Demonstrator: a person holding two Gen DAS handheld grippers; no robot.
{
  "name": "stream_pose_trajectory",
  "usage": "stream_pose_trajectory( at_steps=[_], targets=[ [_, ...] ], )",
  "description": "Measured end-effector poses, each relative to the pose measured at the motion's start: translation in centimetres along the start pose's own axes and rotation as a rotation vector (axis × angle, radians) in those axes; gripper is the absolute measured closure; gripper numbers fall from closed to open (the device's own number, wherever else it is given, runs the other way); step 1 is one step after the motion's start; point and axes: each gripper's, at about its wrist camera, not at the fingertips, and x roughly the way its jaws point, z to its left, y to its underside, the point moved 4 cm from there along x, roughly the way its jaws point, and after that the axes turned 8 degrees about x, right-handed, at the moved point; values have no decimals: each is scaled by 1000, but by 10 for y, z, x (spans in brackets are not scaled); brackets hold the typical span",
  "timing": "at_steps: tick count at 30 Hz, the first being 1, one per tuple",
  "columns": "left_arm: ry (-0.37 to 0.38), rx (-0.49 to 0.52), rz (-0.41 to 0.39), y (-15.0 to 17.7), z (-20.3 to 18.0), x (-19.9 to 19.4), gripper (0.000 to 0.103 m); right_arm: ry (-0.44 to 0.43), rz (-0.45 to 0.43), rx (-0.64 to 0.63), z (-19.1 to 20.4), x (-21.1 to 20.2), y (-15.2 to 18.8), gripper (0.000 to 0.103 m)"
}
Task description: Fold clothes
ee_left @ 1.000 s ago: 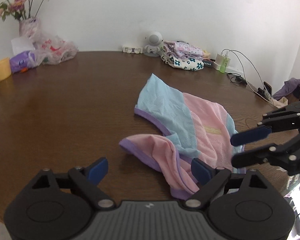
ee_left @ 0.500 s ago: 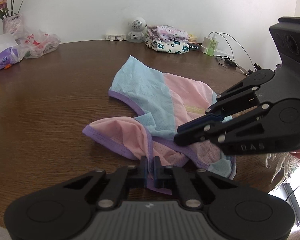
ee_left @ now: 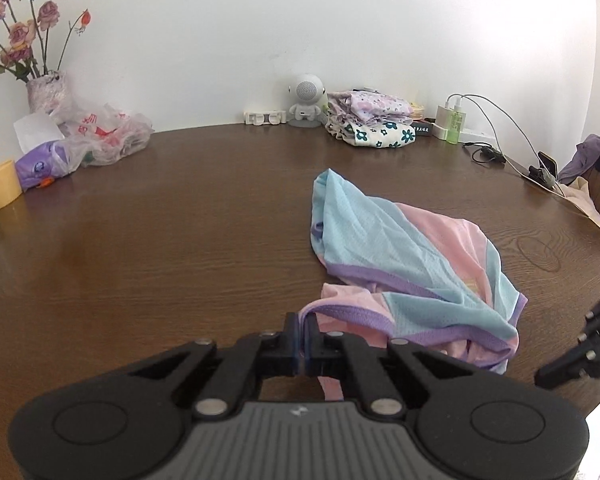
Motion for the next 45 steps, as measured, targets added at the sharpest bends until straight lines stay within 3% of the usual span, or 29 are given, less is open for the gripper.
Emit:
stream_pose_trajectory(
  at_steps=[3, 8, 13, 16, 19, 23, 31, 33, 36, 37, 41, 45],
  targets=[
    [13, 21, -23, -6, -4, -2, 102, 1, -62, -28, 14, -13, 1, 102],
    [28, 21, -72, -3, -10, -21, 102, 71, -222, -180, 41, -19, -35, 93],
    [29, -11, -123, -4, -10, -42, 102, 72, -214, -286, 65, 25, -60, 87],
    [28, -26, -147, -5, -7, -50, 102, 91, -215, -336, 79, 45, -61, 75],
    [32, -26, -155, -6, -6, -53, 102, 126, -236, -388, 89, 54, -57, 72],
    [37, -12, -164, -6, -9, -59, 102, 214, -273, -440, 95, 60, -56, 72],
    [35, -40, -167, -6, -3, -62, 102, 275, -260, -496, 103, 75, -59, 73],
    [34, -46, -159, -3, -1, -60, 102, 287, -265, -489, 101, 76, -64, 88],
    [32, -56, -147, 0, 2, -59, 102, 302, -287, -451, 92, 70, -76, 95],
    [32, -60, -143, 1, 3, -58, 102, 301, -288, -435, 89, 69, -81, 100],
    [38, -130, -81, 10, 13, -43, 97, 235, -320, -321, 72, 51, -100, 101],
    [69, -218, -24, 16, 16, -30, 79, 131, -378, -183, 60, 25, -113, 101]
  ],
)
